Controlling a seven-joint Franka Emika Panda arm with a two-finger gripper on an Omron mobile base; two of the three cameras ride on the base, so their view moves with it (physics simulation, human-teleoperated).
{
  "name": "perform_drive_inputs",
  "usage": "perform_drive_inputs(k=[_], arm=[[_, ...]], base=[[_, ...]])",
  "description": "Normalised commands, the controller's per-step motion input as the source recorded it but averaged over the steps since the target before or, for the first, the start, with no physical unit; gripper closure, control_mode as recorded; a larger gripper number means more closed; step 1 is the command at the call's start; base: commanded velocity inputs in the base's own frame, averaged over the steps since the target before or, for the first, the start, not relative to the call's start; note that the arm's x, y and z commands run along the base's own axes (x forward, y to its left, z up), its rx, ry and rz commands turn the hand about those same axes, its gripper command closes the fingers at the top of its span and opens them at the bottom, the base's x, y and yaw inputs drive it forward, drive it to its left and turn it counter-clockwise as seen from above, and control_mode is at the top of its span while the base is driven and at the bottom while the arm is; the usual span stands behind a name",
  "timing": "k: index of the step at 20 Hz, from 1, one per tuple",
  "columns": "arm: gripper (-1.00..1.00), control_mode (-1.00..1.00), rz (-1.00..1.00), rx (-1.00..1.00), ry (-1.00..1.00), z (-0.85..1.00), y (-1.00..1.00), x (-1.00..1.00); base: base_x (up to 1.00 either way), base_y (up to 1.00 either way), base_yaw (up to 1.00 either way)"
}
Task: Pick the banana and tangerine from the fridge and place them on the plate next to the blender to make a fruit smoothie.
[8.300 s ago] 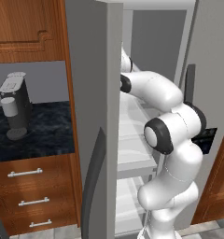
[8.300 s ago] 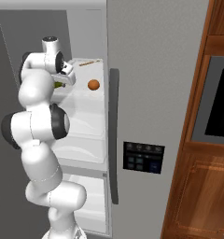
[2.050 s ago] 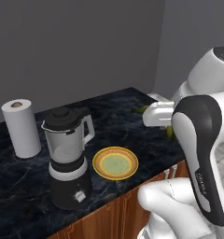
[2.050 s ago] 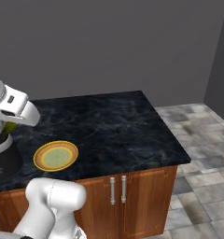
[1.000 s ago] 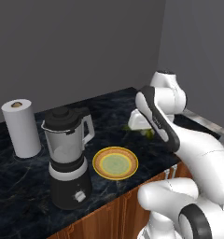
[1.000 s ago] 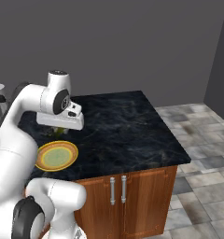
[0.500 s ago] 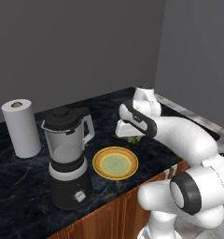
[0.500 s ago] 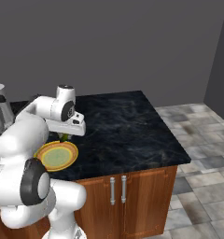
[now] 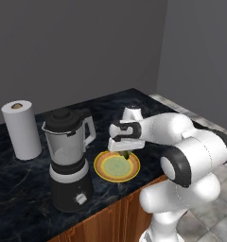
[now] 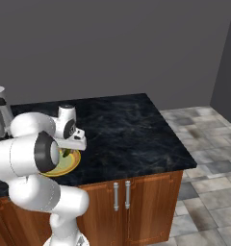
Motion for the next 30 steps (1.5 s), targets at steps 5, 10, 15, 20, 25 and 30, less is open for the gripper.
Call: perform_drive_inputs(k=[5, 10, 15, 20, 25, 30], arm=[[-1.00, -1.00, 0.05, -0.07, 0.00, -0.64, 0.10, 0.04], [-1.00, -1.00, -0.01, 0.00, 0.00, 0.01, 0.00, -0.02], [-1.00, -1.00, 0.00, 0.01, -0.17, 0.59, -0.03, -0.33], [-1.00, -1.00, -0.01, 0.00, -0.37, 1.00, -0.15, -0.63], [-1.00, -1.00, -0.02, 0.00, -0.37, 1.00, -0.30, -0.71], [-1.00, -1.00, -0.03, 0.02, -0.30, 1.00, -0.36, -0.69]], base=[[0.00, 0.00, 0.00], [0.00, 0.00, 0.00], [0.00, 0.00, 0.00], [0.00, 0.00, 0.00], [0.00, 0.00, 0.00], [0.00, 0.00, 0.00]])
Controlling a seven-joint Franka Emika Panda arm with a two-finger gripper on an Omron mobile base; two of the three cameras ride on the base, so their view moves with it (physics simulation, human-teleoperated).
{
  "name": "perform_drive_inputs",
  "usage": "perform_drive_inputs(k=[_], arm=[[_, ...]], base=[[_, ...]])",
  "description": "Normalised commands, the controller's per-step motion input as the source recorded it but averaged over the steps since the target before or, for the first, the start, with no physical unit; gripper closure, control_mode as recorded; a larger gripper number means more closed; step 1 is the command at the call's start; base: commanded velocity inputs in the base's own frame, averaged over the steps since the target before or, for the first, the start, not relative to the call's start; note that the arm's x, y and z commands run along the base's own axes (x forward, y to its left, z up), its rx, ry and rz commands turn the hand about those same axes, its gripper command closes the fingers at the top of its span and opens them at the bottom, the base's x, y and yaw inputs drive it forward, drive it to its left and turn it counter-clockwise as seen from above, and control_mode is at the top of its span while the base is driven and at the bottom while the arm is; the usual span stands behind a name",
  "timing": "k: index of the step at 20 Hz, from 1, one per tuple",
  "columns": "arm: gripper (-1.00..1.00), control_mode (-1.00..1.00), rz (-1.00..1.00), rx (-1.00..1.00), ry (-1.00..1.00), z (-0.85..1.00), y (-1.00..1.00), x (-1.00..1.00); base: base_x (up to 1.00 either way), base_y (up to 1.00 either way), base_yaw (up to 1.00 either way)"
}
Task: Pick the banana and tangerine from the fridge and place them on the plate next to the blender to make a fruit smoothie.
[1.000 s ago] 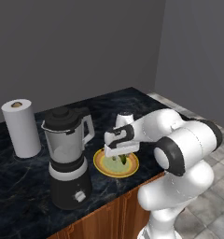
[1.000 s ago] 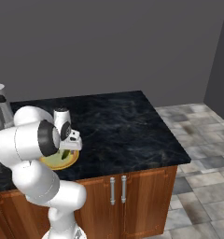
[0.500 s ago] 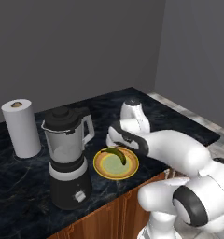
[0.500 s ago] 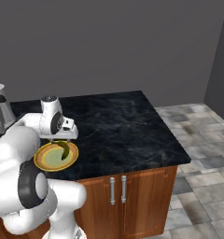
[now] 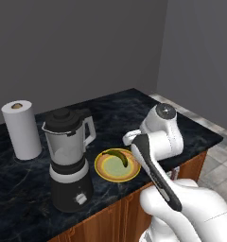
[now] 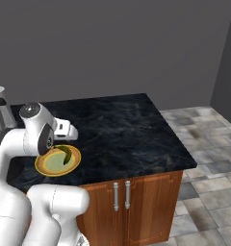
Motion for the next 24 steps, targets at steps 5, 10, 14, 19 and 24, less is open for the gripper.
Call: perform_drive_inputs(k=[5, 10, 14, 19, 24], arm=[[-1.00, -1.00, -0.03, 0.04, -0.16, 0.98, -0.24, -0.48], [-1.00, -1.00, -0.05, 0.07, -0.02, 0.66, -0.33, -0.65], [-1.00, -1.00, -0.07, 0.01, 0.00, 0.24, -0.18, -0.72], [-1.00, 1.00, 0.01, 0.00, -0.02, 0.00, 0.00, -0.43], [-1.00, 1.00, 0.00, 0.00, 0.00, 0.00, 0.00, 0.00]], base=[[0.00, 0.00, 0.00], [0.00, 0.00, 0.00], [0.00, 0.00, 0.00], [-0.33, 0.00, 0.01], [-0.80, 0.11, -0.01]])
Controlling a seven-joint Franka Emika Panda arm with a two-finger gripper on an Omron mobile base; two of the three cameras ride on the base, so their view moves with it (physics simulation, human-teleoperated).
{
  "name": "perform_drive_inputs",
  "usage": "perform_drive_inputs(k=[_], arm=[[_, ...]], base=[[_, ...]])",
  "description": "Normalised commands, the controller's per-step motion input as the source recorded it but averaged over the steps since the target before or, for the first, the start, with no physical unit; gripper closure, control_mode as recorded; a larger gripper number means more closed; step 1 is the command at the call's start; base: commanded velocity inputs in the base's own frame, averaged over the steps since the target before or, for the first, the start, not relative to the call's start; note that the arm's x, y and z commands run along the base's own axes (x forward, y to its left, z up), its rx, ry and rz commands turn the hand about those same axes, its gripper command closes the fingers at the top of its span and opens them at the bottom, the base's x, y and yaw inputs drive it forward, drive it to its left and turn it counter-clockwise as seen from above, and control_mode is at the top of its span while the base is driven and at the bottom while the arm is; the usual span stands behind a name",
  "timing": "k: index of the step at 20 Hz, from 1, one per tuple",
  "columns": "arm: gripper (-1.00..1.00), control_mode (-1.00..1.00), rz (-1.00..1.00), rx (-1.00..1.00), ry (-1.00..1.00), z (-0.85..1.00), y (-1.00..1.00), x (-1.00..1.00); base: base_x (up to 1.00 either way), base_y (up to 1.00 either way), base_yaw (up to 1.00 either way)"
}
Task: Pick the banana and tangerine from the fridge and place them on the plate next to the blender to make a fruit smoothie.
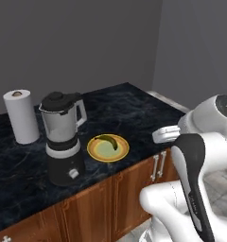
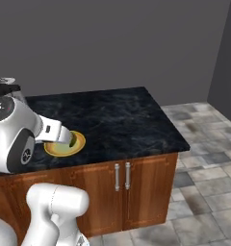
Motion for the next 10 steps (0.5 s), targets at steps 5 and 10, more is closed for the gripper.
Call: perform_drive_inputs(k=[5, 10], arm=[[-1.00, 1.00, 0.00, 0.00, 0.00, 0.00, 0.00, 0.00], [-1.00, 1.00, 0.00, 0.00, 0.00, 0.00, 0.00, 0.00]], base=[[-0.52, 0.38, -0.25], [-0.48, 0.64, -0.37]])
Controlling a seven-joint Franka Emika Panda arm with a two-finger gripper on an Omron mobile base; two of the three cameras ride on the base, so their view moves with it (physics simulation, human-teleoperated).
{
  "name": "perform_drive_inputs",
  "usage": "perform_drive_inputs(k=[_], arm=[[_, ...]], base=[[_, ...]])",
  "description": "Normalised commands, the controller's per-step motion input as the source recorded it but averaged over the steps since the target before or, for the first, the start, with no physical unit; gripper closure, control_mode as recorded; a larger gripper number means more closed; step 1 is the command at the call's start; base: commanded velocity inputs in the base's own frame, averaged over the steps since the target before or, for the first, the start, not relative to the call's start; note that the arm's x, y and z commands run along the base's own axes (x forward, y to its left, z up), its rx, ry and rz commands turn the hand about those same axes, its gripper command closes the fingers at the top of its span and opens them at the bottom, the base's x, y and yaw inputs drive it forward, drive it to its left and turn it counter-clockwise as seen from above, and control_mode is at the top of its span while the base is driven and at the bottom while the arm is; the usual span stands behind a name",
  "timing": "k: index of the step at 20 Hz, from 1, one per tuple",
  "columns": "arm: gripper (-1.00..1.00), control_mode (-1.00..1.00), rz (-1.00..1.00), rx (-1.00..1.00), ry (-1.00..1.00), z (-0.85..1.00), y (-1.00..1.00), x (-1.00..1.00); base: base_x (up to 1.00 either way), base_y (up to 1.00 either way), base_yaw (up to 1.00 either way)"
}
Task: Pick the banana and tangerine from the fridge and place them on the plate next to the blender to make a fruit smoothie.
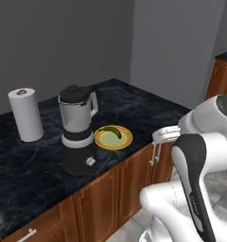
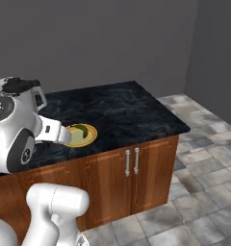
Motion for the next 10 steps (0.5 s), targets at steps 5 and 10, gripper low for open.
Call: perform_drive_inputs(k=[5, 10], arm=[[-1.00, 1.00, 0.00, 0.00, 0.00, 0.00, 0.00, 0.00], [-1.00, 1.00, 0.00, 0.00, 0.00, 0.00, 0.00, 0.00]], base=[[-0.45, 0.66, -0.51], [-0.50, 0.59, -0.64]])
